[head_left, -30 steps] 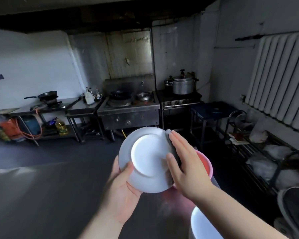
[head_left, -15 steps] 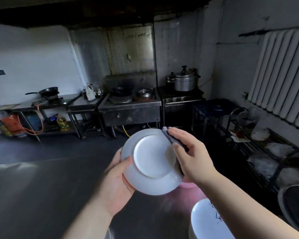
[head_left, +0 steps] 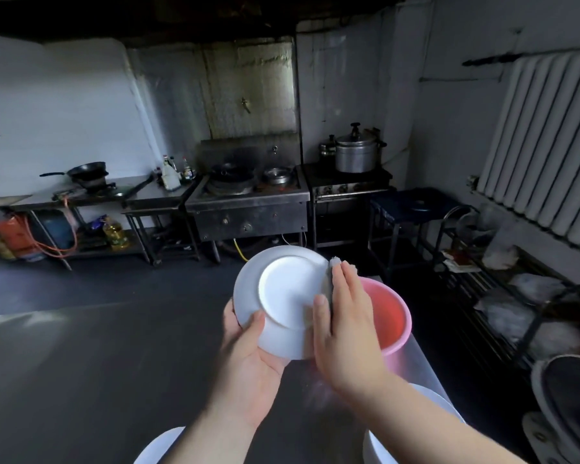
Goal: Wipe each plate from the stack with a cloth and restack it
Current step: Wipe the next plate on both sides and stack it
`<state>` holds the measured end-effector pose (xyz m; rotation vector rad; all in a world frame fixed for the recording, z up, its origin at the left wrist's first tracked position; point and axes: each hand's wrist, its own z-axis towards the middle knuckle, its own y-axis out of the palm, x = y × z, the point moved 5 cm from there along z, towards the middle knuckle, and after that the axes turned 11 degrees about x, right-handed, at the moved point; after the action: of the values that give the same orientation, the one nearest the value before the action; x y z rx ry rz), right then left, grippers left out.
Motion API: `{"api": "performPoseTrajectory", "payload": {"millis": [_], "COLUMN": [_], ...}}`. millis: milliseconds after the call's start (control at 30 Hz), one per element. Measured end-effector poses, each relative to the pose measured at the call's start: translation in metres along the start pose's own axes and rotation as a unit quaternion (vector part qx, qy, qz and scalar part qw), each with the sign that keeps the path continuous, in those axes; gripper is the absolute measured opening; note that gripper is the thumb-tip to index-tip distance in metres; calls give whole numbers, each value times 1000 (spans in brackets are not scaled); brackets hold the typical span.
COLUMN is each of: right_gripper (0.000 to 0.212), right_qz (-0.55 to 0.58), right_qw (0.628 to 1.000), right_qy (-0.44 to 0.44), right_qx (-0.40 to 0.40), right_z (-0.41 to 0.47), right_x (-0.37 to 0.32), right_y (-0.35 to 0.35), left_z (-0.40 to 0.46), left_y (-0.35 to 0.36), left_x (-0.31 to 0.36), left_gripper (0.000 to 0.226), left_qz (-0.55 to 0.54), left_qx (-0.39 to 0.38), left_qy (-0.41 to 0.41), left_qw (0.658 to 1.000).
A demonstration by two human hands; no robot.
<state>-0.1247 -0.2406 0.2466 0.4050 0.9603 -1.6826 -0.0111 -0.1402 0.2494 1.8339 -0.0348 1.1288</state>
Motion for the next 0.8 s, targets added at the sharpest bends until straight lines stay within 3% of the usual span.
{"api": "performPoseTrajectory", "payload": {"millis": [200,367,467,533,633,800], "right_gripper": [70,70,47,36,49,51], "right_qz": [-45,-23,-41,-115,-205,-114], "right_qw": [996,997,989,977,948,870], "right_qy": [-69,70,141,163,175,335], "right_qx": [-17,-6,-18,-68,-167,-342], "right_z": [-70,-16,6,9,-3,-39], "right_x": [-5,45,78,96,114,153], "right_y": [22,-13,-48,-70,-100,-132], "left_z": [-1,-1,-4,-5,-5,-14], "left_y": [3,10,6,0,-11,-20], "left_x": [-24,-47,-66,-81,-106,-151], "left_gripper": [38,45,48,48,49,46], "left_qz": [69,31,58,80,109,161], "left_qx": [74,5,-28,-33,-28,-24], "left_qy": [-5,-64,-101,-126,-161,-213], "left_qw": [995,997,993,988,981,963]}}
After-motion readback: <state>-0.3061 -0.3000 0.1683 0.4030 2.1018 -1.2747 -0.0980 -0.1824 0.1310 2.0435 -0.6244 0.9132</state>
